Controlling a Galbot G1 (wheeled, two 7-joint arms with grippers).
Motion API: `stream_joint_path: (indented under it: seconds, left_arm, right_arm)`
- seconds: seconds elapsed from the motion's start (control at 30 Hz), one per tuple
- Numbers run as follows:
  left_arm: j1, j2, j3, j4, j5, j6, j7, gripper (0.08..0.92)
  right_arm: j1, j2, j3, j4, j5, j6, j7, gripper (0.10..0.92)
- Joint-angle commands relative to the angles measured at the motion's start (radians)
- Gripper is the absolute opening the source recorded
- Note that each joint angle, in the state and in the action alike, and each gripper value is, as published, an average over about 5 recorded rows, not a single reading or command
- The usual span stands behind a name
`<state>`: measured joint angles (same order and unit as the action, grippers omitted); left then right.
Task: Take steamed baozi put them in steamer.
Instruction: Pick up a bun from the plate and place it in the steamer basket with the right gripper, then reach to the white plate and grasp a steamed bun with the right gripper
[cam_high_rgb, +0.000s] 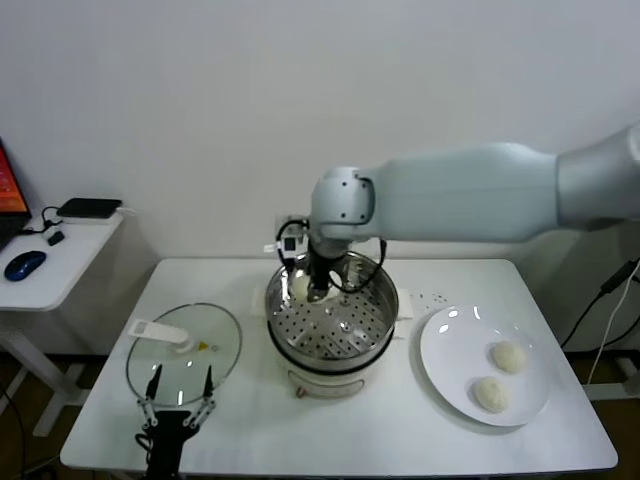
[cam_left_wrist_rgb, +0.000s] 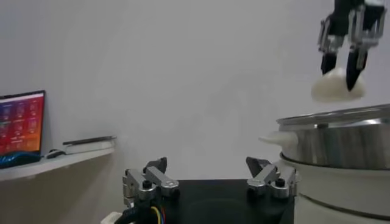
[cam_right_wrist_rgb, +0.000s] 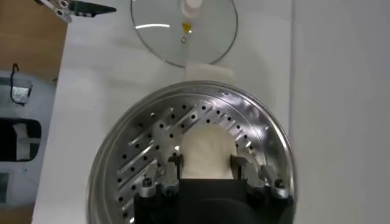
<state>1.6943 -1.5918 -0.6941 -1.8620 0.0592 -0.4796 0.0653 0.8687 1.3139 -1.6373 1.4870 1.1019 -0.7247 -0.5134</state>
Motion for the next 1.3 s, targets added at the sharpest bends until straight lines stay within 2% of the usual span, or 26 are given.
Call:
stream_joint_path:
  seconds: [0.03,0.63,0.73,0.87,0.97,1.07,1.3]
  left_arm:
    - [-0.005,-0.002,-0.003,0.013,0.000,-0.002,-0.002,0.823]
    - [-0.010,-0.003,-0.004,0.022,0.003,-0.001,-0.002,0.823]
    - [-0.009,-0.004,-0.004,0.018,0.004,0.001,-0.002,0.823]
    - [-0.004,-0.005,-0.004,0.012,0.005,0.002,-0.001,0.823]
    - [0.003,-0.003,-0.005,0.008,0.005,0.003,-0.001,0.823]
    - [0.011,0.000,-0.006,0.005,0.006,0.003,-0.001,0.823]
    - [0.032,0.008,-0.007,-0.009,0.008,0.005,0.001,0.823]
  right_arm:
    - [-0.153,0.055,0.033,-0.117,-0.052,-0.023,0.041,0.543]
    - [-0.218,0.061,0.047,-0.173,-0.075,-0.012,0.019,0.562]
    - [-0.214,0.054,0.057,-0.172,-0.067,-0.008,0.022,0.596]
    - [-0.159,0.026,0.054,-0.155,-0.041,0.000,-0.006,0.705]
    - [-0.068,-0.017,0.015,-0.123,-0.017,0.018,-0.070,0.780]
    - [0.031,-0.090,-0.036,-0.093,-0.009,0.070,-0.184,0.816]
    - [0.297,-0.285,-0.257,-0.035,-0.101,0.345,-0.500,0.823]
